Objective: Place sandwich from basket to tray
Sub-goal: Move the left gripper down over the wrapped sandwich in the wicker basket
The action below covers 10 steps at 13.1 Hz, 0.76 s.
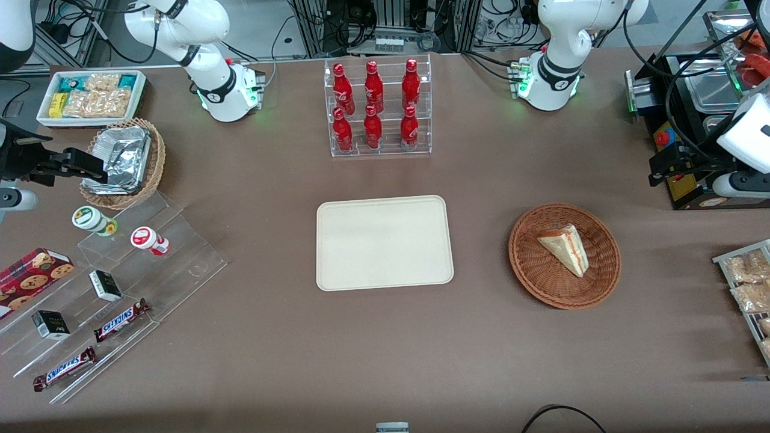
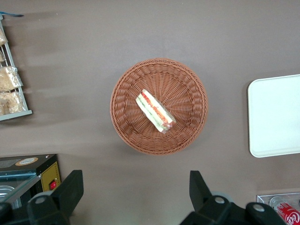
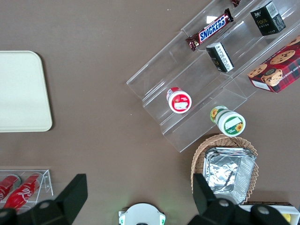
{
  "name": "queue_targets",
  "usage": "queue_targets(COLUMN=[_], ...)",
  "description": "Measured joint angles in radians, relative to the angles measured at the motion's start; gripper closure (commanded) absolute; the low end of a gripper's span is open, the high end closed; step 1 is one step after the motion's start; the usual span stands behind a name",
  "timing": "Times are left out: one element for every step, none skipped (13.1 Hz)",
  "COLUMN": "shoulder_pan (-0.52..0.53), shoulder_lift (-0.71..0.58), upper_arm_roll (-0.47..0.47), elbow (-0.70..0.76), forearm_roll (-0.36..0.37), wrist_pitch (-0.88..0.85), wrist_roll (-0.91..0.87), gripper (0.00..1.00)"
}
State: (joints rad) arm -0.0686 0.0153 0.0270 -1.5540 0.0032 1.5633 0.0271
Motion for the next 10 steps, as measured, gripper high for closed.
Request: queue_targets(shoulder_pan=[0.0,0.0,0.0,0.0,0.0,0.0,0.0,-0.001,-0.002,-0.004], shoulder_lift=[0.0,0.0,0.001,0.003,0.008,0.016,0.024,0.033,0.04,0.045], upper_arm_roll=[0.0,0.0,0.0,-0.001,-0.002,-0.002,-0.003,-0.003,-0.004,-0.006], elbow=[0.0,-0.001,-0.004,-0.011,-0.023,-0.044,-0.075,-0.116,-0.164,-0.215], forearm_roll=[0.0,0.0,0.0,0.0,0.0,0.0,0.0,0.0,0.0,0.0], wrist_pitch=[-0.002,-0.003,-0.004,-0.003,0.0,0.016,0.055,0.119,0.187,0.253], wrist_roll=[0.0,-0.001,-0.003,-0.005,-0.011,-0.025,-0.05,-0.077,-0.099,-0.122], gripper=[0.0,0.0,0.0,0.0,0.0,0.0,0.0,0.0,0.0,0.0])
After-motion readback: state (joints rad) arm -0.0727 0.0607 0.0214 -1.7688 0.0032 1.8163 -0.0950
